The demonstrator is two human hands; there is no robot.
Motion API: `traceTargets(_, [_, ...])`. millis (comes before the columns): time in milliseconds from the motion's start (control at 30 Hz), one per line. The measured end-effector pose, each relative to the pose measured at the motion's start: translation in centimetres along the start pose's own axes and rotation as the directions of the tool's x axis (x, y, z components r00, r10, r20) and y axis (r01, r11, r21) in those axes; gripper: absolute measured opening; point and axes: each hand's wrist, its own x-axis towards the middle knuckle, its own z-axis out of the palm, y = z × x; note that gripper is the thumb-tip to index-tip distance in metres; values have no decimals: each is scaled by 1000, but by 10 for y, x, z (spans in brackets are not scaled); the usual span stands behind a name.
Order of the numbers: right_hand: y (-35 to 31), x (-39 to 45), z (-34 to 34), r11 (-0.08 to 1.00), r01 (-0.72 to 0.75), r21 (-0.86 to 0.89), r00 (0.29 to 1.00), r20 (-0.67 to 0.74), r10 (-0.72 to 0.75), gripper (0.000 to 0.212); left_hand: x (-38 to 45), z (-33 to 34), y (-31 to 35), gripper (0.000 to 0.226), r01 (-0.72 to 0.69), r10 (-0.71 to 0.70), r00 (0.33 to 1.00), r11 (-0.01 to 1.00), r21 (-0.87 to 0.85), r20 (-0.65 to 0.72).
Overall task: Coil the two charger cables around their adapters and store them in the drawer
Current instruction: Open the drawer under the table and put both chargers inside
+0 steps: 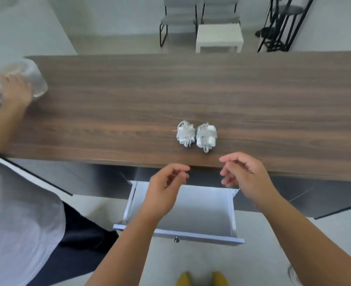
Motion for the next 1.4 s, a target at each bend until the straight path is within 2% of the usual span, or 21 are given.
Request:
traceTargets(100, [-11,25,-4,999,-2,50,990,-142,9,24,30,-4,32,20,-59,61,996,998,31,-72])
traceTargets(167, [-11,49,0,997,-67,47,986,-152,73,23,56,-4,41,24,7,9,992,992,126,-123])
traceTargets(200, [-11,60,3,993,-113,21,984,-135,114,29,68,-3,42,36,75,-57,988,989,126,-143])
traceTargets(300, [-18,81,14,978,-190,-91,978,-103,180,52,92,4,43,78,251,-255,958,967,-47,-133])
traceTargets(400, [-24,89,25,964,-215,-154,975,-90,203,66,104,14,45,91,264,-268,957,963,-54,-111])
traceTargets(500, [-25,92,34,959,-252,-132,966,-86,242,71,113,24,43,79,280,-280,953,960,-17,-113])
traceTargets(567, [-26,91,36,965,-259,-45,964,-67,256,52,115,28,40,64,274,-269,955,961,25,-125])
traceTargets(633, [-27,86,33,957,-284,62,959,15,284,33,114,30,37,56,261,-258,960,965,13,-110])
traceTargets(733, [-22,82,24,932,-330,148,943,84,321,45,101,33,40,40,224,-232,972,964,-144,-44])
traceTargets(900, [-17,62,14,881,-352,316,933,193,303,46,79,35,50,40,209,-204,977,903,-375,56])
traceTargets(1133, [1,28,-5,825,-332,458,942,203,267,35,47,36,48,38,218,-164,974,868,-447,156])
traceTargets(1233, [12,12,-10,839,-309,447,951,175,257,32,24,31,33,39,252,-208,967,843,-475,144])
traceTargets(1333, [22,-2,-13,836,-313,451,949,186,255,36,8,28,9,31,338,-316,939,759,-556,138])
traceTargets(1400, [30,-10,-13,808,-351,474,933,248,260,46,-1,30,-8,26,430,-421,892,681,-592,163])
